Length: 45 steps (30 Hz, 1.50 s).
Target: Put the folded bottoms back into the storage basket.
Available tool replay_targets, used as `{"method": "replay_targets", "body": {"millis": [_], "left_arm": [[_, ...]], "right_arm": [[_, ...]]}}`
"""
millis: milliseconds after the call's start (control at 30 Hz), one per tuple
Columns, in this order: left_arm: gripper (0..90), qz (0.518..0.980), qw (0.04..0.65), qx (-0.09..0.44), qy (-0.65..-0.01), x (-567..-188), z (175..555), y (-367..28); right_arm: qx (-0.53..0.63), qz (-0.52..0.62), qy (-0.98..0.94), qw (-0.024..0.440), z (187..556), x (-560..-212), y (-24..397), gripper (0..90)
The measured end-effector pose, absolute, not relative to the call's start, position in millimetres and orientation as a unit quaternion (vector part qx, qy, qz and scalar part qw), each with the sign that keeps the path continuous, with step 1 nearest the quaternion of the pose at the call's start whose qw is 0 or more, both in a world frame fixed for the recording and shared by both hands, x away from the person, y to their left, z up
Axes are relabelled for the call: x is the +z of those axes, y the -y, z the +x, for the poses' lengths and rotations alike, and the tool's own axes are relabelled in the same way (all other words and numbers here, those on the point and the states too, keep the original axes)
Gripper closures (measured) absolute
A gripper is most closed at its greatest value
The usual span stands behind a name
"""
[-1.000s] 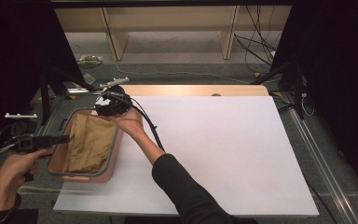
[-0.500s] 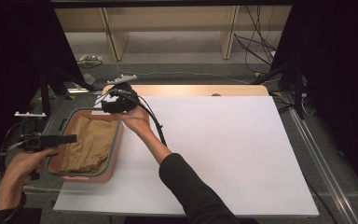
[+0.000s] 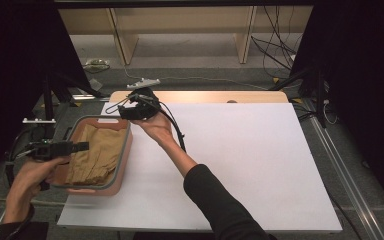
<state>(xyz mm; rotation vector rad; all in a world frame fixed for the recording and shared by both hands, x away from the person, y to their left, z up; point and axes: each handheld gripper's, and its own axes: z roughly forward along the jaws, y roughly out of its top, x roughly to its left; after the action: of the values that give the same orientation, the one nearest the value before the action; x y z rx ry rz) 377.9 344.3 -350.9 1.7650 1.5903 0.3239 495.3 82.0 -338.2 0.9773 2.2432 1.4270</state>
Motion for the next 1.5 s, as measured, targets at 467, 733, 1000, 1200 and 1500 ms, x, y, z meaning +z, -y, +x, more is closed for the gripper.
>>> {"method": "replay_targets", "body": {"millis": [467,733,1000,1200,1500], "left_arm": [[25.3,0.690,0.396,0.133,-0.591,-348.0,382.0,-312.7],[23.6,0.705,0.391,0.136,-0.576,-351.7,384.7,-292.7],[22.8,0.708,0.410,0.138,-0.558,-354.4,385.4,-278.1],[22.3,0.709,0.427,0.144,-0.542,-353.5,384.2,-266.1],[21.9,0.709,0.443,0.153,-0.526,-357.5,382.9,-245.4]], "right_arm": [[0.522,0.333,-0.772,0.146,479.8,-335.2,-58.7,32.1],[0.529,0.325,-0.770,0.149,467.1,-334.5,-43.8,31.9],[0.537,0.328,-0.761,0.157,460.8,-335.2,-19.8,31.9],[0.543,0.331,-0.755,0.161,453.8,-335.9,1.9,32.0],[0.551,0.334,-0.747,0.165,441.2,-343.0,33.7,31.9]]}}
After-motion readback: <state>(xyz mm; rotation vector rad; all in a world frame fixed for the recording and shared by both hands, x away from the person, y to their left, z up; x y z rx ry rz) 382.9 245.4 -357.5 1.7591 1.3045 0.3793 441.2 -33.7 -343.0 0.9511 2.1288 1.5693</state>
